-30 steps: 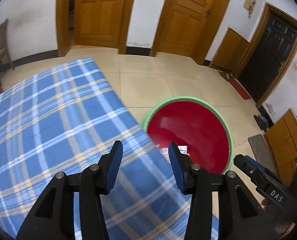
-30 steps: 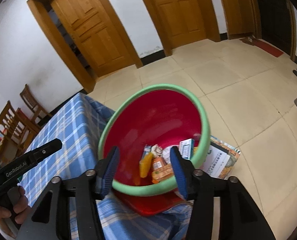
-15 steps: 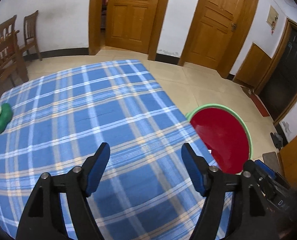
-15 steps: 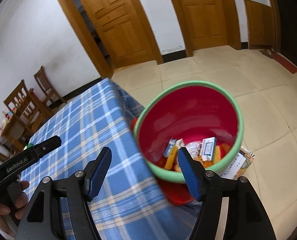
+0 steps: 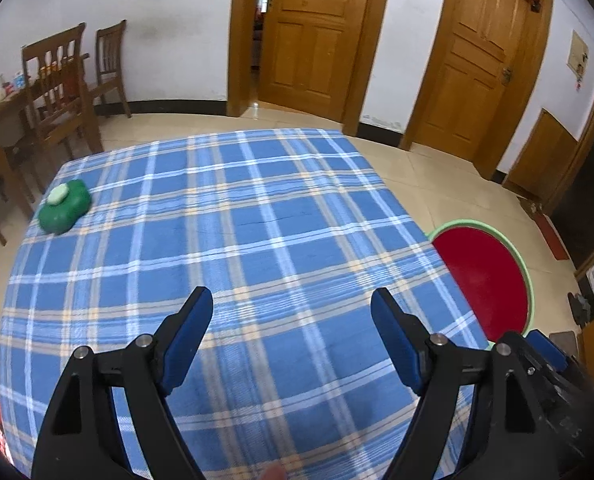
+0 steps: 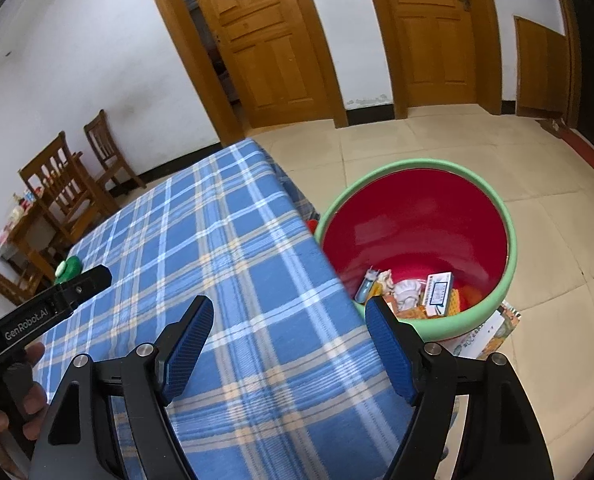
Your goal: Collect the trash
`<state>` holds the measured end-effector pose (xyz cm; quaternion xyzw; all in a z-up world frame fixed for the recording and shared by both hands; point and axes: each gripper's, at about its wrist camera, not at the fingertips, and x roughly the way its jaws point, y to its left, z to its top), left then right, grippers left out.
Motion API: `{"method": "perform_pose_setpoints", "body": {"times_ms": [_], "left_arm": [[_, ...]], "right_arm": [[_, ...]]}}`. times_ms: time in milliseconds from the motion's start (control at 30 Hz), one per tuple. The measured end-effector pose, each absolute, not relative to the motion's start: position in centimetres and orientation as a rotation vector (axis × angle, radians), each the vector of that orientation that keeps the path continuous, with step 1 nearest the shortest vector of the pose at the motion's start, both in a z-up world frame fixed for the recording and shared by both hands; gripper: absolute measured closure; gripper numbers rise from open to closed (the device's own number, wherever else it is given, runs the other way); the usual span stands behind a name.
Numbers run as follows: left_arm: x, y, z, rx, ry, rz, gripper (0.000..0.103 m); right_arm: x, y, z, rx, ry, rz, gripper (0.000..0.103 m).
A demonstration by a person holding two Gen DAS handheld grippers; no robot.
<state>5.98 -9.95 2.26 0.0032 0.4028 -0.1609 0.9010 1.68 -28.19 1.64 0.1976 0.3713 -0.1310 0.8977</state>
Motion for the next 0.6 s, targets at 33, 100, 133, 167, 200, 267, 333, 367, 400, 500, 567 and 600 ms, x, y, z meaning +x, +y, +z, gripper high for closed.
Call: {"method": "perform_pose_setpoints", "body": {"times_ms": [33, 100, 133, 167, 200, 267, 333, 367, 400, 500, 567, 600], "left_arm": [[5.9, -9.7, 2.2, 0.005, 0.837, -0.322, 0.022], [5.7, -9.4, 2.2, 0.006, 0.840, -0.304, 0.022], [5.6, -9.2, 2.2, 0.007, 0.841, -0.295, 0.022], [5.5, -9.0, 2.2, 0.007, 0.840, -0.288, 0.022], [5.4, -8.9, 2.2, 0.008, 0.841, -0.282, 0.022], [5.3, -8.5, 2.1, 0.006, 0.841, -0.270, 0.022], [5.1, -8.3, 2.1, 0.008, 0.840, -0.258, 0.022], [5.1, -8.3, 2.0, 0.009, 0.839, -0.255, 0.022], [5.1, -8.2, 2.0, 0.010, 0.839, -0.253, 0.022], [4.9, -8.1, 2.1, 0.010, 0.836, -0.245, 0.022], [4.9, -8.0, 2.1, 0.010, 0.833, -0.241, 0.022], [4.8, -8.0, 2.1, 0.010, 0.831, -0.240, 0.022]], "right_arm": [[1.7, -28.0, 1.7, 0.407, 0.768, -0.269, 0.024], [1.6, -27.8, 1.8, 0.403, 0.766, -0.265, 0.024], [1.5, -27.6, 1.8, 0.401, 0.764, -0.263, 0.024], [1.5, -27.5, 1.9, 0.400, 0.762, -0.261, 0.024], [1.4, -27.4, 1.9, 0.398, 0.760, -0.260, 0.024], [1.3, -27.2, 2.0, 0.395, 0.757, -0.259, 0.024], [1.3, -27.0, 2.1, 0.393, 0.755, -0.259, 0.024], [1.3, -27.0, 2.1, 0.392, 0.754, -0.258, 0.024], [1.3, -26.9, 2.2, 0.391, 0.753, -0.259, 0.024], [1.2, -26.7, 2.2, 0.389, 0.752, -0.258, 0.024], [1.2, -26.7, 2.2, 0.389, 0.751, -0.257, 0.024], [1.2, -26.6, 2.3, 0.388, 0.752, -0.257, 0.024]]}}
